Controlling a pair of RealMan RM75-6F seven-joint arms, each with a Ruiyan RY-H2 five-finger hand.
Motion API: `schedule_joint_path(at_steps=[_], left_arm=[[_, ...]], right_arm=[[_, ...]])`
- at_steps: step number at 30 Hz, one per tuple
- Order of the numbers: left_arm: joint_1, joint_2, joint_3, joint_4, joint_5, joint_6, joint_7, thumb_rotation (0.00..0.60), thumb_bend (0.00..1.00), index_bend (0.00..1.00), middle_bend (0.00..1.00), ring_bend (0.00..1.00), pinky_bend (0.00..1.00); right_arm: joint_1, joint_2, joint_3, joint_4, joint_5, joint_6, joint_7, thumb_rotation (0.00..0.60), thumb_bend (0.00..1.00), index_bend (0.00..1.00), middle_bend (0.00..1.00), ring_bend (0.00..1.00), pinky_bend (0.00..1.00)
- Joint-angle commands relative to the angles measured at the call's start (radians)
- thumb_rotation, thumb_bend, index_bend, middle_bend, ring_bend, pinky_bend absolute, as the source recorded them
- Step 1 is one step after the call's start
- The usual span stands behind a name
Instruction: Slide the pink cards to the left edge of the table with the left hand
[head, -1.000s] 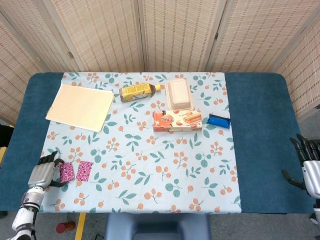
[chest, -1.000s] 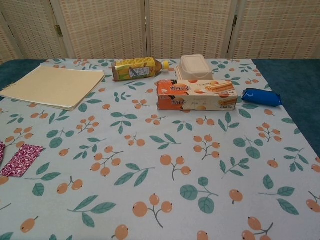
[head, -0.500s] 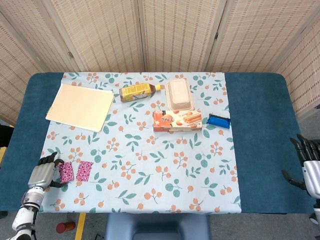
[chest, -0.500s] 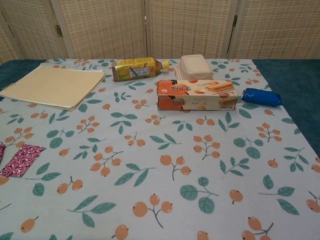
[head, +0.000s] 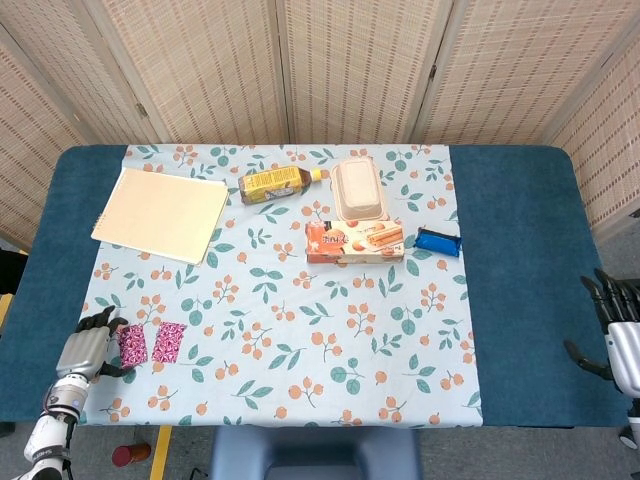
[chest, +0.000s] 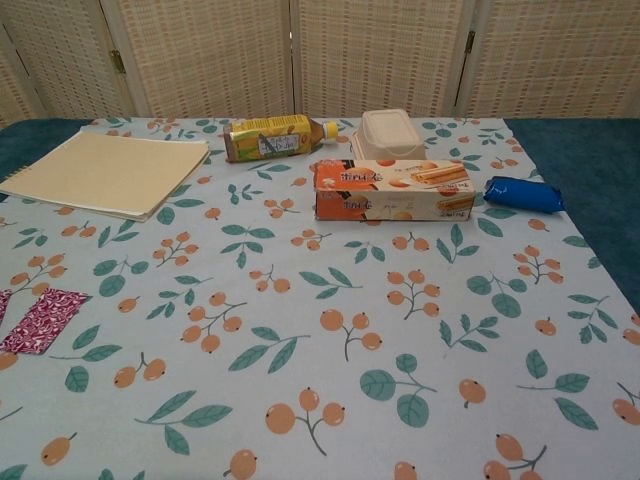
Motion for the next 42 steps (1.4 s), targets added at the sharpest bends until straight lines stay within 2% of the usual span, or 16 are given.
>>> schedule_joint_path(at_steps=[1,3,8,14,25,42], left_arm=[[0.001,0.004,0.001,-0.006,0.0,0.001,0.002,0.6,0.22,0.21,0.0,0.0,0.0],[0.004,0.008,0.0,-0.018,0.008,0.012,-0.001,0.6,0.22,0.19,0.0,0.0,0.0],[0.015,0.026,0.01,-0.074,0.114,0.066,-0.013,0.6,0.22,0.2,0.0,0.0,0.0],[-0.031,0.017,0.023,-0.083,0.187,0.024,0.039,0.6,0.22,0.22,0.0,0.0,0.0],[-0.106,-0.004,0.035,-0.063,0.157,-0.06,0.16,0.6,0.22,0.22,0.0,0.0,0.0],[-0.132,-0.056,0.032,-0.003,0.097,-0.075,0.168,0.6,0.22,0.21,0.0,0.0,0.0]], right_arm=[[0.0,0.0,0.0,0.0,-0.001,0.001,0.0,0.6,0.29,0.04,0.04,0.0,0.0],[-0.001,0.0,0.0,0.0,-0.001,0.002,0.001,0.6,0.29,0.04,0.04,0.0,0.0],[-0.004,0.001,-0.001,0.001,-0.002,0.006,0.002,0.6,0.29,0.04,0.04,0.0,0.0],[-0.007,0.0,-0.002,0.008,-0.002,0.01,0.011,0.6,0.29,0.04,0.04,0.0,0.0],[-0.011,-0.005,-0.004,0.017,0.002,0.009,0.021,0.6,0.29,0.04,0.04,0.0,0.0],[-0.012,-0.005,-0.002,0.016,0.004,0.007,0.019,0.6,0.29,0.04,0.04,0.0,0.0]])
